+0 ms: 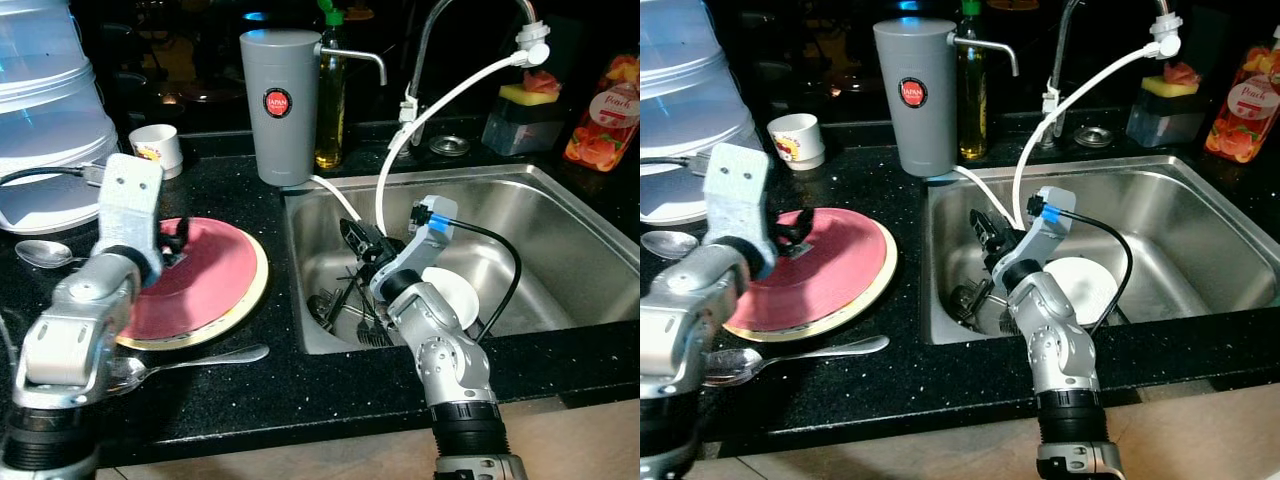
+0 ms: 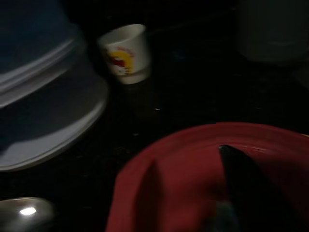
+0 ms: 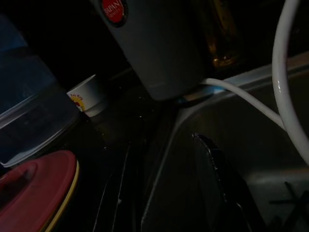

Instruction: Kitchen organization

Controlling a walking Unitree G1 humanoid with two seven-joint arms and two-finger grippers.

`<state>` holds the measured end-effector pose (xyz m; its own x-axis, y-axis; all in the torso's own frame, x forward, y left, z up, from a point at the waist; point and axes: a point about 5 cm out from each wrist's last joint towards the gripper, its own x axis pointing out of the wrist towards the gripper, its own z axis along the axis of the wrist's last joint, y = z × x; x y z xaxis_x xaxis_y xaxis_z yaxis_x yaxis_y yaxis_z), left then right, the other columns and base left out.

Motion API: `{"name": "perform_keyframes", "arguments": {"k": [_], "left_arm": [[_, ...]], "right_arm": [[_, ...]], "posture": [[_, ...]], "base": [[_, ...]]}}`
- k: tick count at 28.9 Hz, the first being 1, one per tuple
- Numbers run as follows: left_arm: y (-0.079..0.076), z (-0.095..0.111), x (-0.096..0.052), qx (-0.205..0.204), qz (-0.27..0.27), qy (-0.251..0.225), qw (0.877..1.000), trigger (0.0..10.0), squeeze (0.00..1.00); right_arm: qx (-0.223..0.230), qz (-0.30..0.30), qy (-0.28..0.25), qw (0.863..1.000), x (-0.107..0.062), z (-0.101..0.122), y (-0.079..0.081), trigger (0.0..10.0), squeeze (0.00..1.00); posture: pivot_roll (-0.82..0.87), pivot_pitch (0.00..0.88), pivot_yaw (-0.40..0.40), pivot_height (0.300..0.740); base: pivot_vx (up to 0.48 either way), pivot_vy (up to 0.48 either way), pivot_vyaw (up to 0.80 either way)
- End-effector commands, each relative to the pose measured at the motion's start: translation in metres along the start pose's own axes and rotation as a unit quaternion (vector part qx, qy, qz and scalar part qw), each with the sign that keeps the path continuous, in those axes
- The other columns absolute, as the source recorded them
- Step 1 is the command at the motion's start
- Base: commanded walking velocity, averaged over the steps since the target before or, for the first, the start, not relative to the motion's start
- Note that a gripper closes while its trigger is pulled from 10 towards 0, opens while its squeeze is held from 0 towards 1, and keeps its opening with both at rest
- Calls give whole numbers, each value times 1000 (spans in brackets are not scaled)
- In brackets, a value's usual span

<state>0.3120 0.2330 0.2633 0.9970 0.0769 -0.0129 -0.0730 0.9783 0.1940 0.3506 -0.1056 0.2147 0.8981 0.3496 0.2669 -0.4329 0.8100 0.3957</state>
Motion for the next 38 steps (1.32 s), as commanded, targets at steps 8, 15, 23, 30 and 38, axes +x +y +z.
{"name": "perform_keyframes", "arguments": {"k": [8,15,23,30,38], "left_arm": [[55,-13,-7,-94,69,38,993,10000,1000],[69,-24,-9,-148,92,51,983,10000,1000],[66,-44,-9,-254,87,107,957,10000,0],[61,-50,-8,-271,74,120,952,10000,0],[81,-45,0,-289,129,60,947,10000,0]], "right_arm": [[-32,68,17,997,11,11,9,10000,0],[-54,94,21,994,13,13,16,10000,0],[-72,106,26,991,14,12,18,10000,0],[-88,114,25,989,16,14,19,10000,0],[-92,118,25,988,16,11,20,10000,0]], "posture": [[134,52,13,740],[131,51,9,740],[130,61,9,740],[131,64,10,740],[128,73,11,740]], "base": [[0,0,0],[0,0,0],[0,0,0],[0,0,0],[0,0,0]]}}
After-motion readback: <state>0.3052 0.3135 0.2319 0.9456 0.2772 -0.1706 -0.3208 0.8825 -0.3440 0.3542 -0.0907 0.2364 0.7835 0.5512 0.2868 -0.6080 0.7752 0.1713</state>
